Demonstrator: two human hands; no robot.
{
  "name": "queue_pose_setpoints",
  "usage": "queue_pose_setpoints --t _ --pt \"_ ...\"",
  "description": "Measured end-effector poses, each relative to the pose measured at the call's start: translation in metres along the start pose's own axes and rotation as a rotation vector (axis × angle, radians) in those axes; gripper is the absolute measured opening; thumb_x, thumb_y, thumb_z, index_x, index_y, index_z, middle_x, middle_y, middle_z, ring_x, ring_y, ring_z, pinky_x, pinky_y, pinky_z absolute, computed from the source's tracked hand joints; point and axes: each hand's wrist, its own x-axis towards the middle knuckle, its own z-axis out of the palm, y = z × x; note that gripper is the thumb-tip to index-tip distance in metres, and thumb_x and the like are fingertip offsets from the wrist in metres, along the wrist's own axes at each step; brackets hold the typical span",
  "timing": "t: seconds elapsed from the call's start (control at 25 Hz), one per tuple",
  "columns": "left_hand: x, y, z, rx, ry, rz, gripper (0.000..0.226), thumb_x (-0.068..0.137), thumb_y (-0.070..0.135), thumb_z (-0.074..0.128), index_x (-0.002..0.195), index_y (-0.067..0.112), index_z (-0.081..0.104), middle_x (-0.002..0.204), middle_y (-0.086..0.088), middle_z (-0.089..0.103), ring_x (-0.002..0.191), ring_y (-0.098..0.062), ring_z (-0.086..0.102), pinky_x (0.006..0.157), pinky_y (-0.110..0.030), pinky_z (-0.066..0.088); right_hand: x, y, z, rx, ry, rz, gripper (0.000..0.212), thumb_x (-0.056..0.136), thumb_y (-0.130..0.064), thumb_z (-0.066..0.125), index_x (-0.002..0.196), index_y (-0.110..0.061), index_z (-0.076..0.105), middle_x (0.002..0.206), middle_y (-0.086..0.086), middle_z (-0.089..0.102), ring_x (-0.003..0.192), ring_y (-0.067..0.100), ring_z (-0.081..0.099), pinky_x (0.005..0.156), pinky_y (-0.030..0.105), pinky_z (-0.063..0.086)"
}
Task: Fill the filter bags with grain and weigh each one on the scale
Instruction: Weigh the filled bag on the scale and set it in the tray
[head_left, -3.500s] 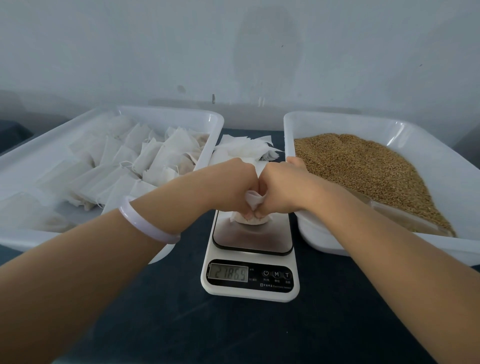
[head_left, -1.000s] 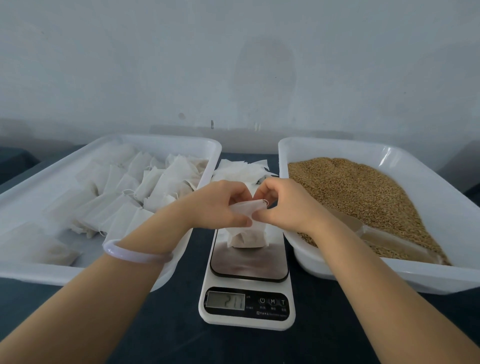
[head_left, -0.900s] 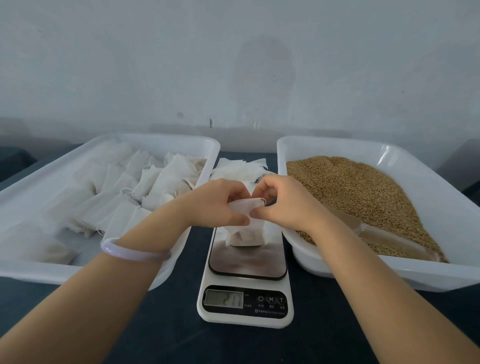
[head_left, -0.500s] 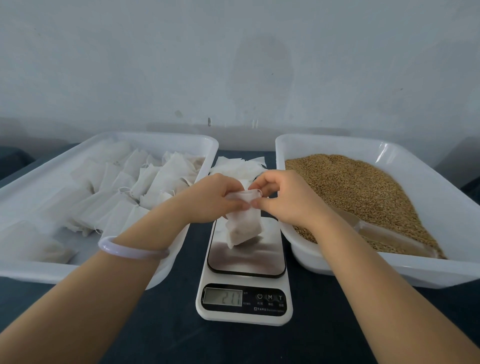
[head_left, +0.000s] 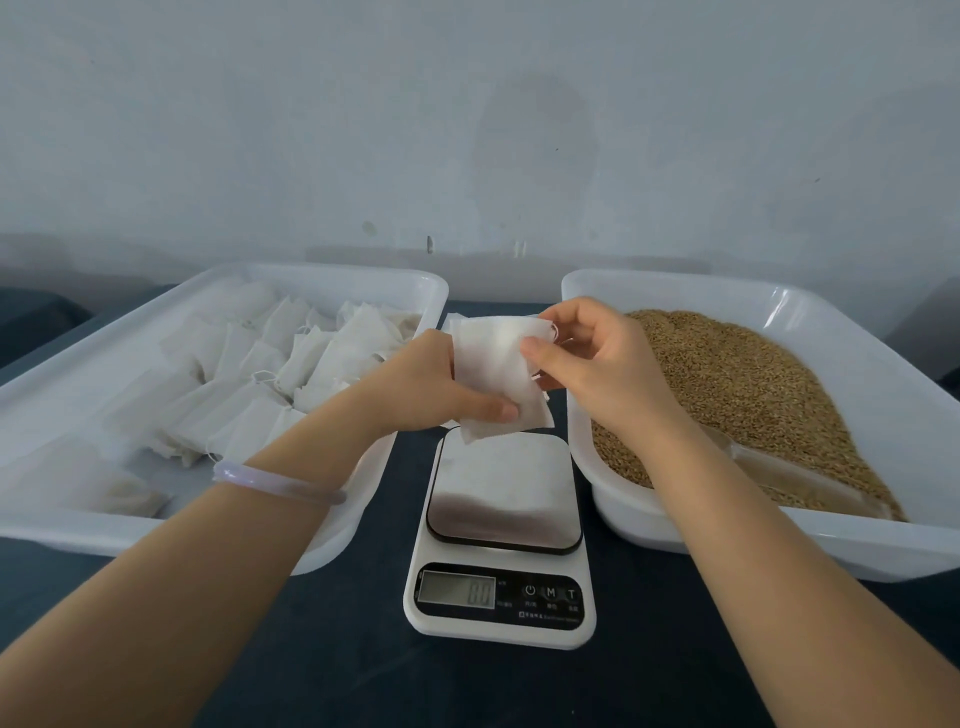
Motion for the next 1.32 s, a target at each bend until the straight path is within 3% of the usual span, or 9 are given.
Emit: queue_pose_setpoints --t 0.16,0.32,0.4,0.52,0.76,0.92,1.08,1.16,1.32 --pt "-0.014 0.005 -0.032 -0.231 0.306 0.091 0.011 0.073 0.004 0.077 0.073 0.015 0.074 0.068 0.006 0.069 0.065 -0.004 0.064 0.061 -0.015 0.048 0.002 0.002 -0.003 -0.018 0.074 0.006 0.009 0.080 -0.024 0.071 0.085 -0.024 0.064 0.073 -0.008 0.068 0.068 0.011 0.067 0.063 0.025 0.057" --pt "-0.033 -0.022 -0.086 -0.283 0.574 -0.011 0.016 0.076 0.000 0.072 0.092 0.002 0.070 0.088 -0.015 0.066 0.080 -0.022 0.062 0.072 -0.034 0.049 0.003 0.002 0.000 -0.077 0.063 0.026 0.005 0.084 -0.019 0.067 0.087 -0.020 0.064 0.072 -0.006 0.068 0.064 0.007 0.066 0.062 0.024 0.055" --pt "-0.035 -0.039 -0.098 -0.210 0.563 -0.226 0.017 0.081 0.001 0.069 0.097 -0.004 0.066 0.090 -0.019 0.064 0.076 -0.022 0.065 0.073 -0.034 0.054 0.003 0.001 0.001 -0.094 0.059 0.030 0.004 0.086 -0.015 0.065 0.088 -0.019 0.063 0.073 -0.004 0.068 0.062 0.006 0.065 0.061 0.025 0.055" --pt "-0.042 -0.054 -0.109 -0.200 0.521 -0.525 0.007 0.088 0.004 0.059 0.081 0.006 0.058 0.075 -0.007 0.062 0.050 -0.007 0.063 0.043 -0.017 0.051 0.001 0.001 0.001 -0.127 0.044 0.024 0.004 0.087 -0.016 0.064 0.087 -0.020 0.064 0.073 -0.004 0.069 0.062 0.005 0.065 0.059 0.023 0.054" --pt "-0.041 -0.075 -0.116 -0.581 0.219 -0.358 0.016 0.079 0.001 0.065 0.092 0.003 0.073 0.094 -0.015 0.073 0.088 -0.027 0.071 0.063 -0.032 0.057 0.001 0.002 0.003 -0.165 0.018 0.031 0.004 0.087 -0.015 0.064 0.086 -0.020 0.065 0.071 -0.005 0.069 0.060 0.005 0.065 0.059 0.023 0.054" --pt "-0.013 -0.072 -0.081 -0.694 0.179 -0.463 0.013 0.089 -0.005 0.051 0.093 -0.005 0.063 0.075 -0.015 0.072 0.067 -0.025 0.072 0.053 -0.035 0.058 0.000 0.002 0.004 -0.185 0.007 0.029 0.004 0.087 -0.013 0.064 0.087 -0.017 0.065 0.073 -0.003 0.068 0.058 0.005 0.064 0.058 0.020 0.053" --pt "-0.002 -0.075 -0.064 -0.452 0.220 -0.628 0.015 0.090 -0.004 0.055 0.104 -0.009 0.055 0.080 -0.020 0.065 0.067 -0.030 0.067 0.054 -0.038 0.056 0.000 0.003 0.004 -0.214 -0.012 0.025 0.004 0.087 -0.011 0.063 0.087 -0.014 0.065 0.074 0.000 0.068 0.057 0.005 0.063 0.057 0.019 0.053" --pt "-0.005 -0.080 -0.069 -0.216 0.323 -0.676 0.015 0.082 -0.002 0.065 0.094 -0.006 0.058 0.079 -0.018 0.064 0.071 -0.032 0.068 0.061 -0.038 0.058 0.001 0.004 0.004 -0.217 -0.017 0.023 0.005 0.088 -0.011 0.063 0.086 -0.015 0.065 0.074 0.000 0.068 0.058 0.006 0.063 0.058 0.020 0.053" --pt "-0.012 -0.079 -0.079 0.244 0.378 -0.564 0.046 0.067 0.016 0.083 0.100 0.005 0.053 0.089 -0.011 0.063 0.082 -0.030 0.069 0.072 -0.038 0.058 0.002 0.004 0.004 -0.219 -0.030 0.018 0.005 0.088 -0.012 0.063 0.086 -0.017 0.065 0.074 -0.001 0.068 0.060 0.008 0.064 0.062 0.024 0.053"
